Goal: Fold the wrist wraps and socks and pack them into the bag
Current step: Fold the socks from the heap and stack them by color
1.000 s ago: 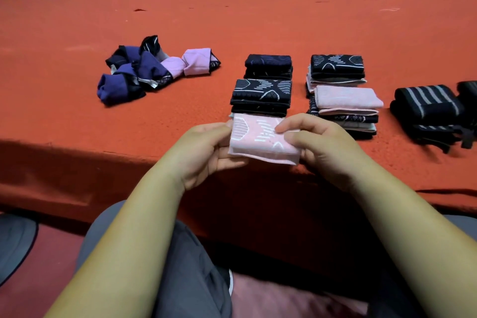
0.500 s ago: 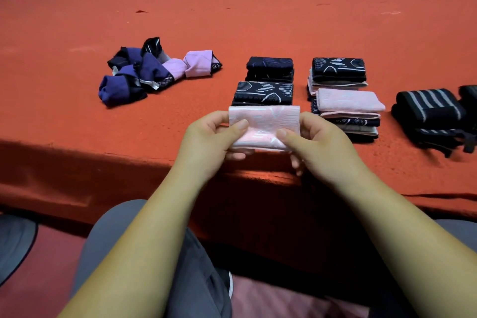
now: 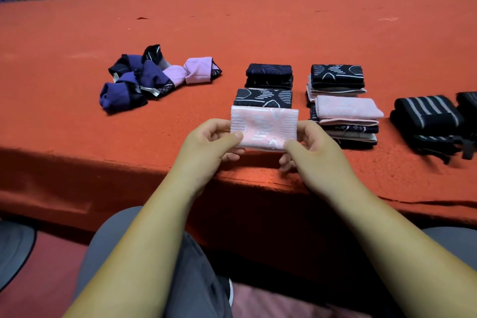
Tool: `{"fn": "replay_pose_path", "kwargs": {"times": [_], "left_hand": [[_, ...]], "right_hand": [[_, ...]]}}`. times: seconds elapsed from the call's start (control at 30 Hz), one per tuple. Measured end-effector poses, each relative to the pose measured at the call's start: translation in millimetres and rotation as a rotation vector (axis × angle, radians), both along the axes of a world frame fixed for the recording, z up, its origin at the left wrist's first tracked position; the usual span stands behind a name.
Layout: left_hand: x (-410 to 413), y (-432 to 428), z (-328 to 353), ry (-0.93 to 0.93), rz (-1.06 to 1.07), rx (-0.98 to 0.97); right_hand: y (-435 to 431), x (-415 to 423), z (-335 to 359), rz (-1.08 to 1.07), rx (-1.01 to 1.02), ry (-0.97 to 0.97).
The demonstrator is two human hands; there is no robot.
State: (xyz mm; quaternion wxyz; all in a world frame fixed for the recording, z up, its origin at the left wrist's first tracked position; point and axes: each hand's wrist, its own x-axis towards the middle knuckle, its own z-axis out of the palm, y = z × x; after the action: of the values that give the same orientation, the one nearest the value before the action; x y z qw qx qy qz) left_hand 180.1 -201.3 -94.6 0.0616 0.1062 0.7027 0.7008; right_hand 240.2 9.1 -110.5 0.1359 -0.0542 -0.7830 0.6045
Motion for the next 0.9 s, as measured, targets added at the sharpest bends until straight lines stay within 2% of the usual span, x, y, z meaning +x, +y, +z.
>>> {"fn": "replay_pose_path", "kwargs": {"times": [0.13,0.23,0.5,0.67,0.77,0.9], "left_hand": [[-4,-10,1,-0.051,-0.052,0.075],[-7,-21,-1,-0.05,-0.07,0.038],[-37,-56,3,-0.149,0.182,0.263],[-81,-76,15,-0.107,0.337,0.351],[-115,-84,19,-0.095,0.384,0.395],[-165,-84,18,-0.169,0.338,0.479]], "right_hand": [[-15,1,4,0.008,-0.01,0.05],[-31,-4,9,0.01,-0.028,0.066],[-88,-34,16,0.028,-0.02,0.092],[-128,-72,21,0.07,0.04,0.094],[-149,-94,24,0.091,0.053,0.039],[-168,-126,13,0.067,0.065,0.001]]}}
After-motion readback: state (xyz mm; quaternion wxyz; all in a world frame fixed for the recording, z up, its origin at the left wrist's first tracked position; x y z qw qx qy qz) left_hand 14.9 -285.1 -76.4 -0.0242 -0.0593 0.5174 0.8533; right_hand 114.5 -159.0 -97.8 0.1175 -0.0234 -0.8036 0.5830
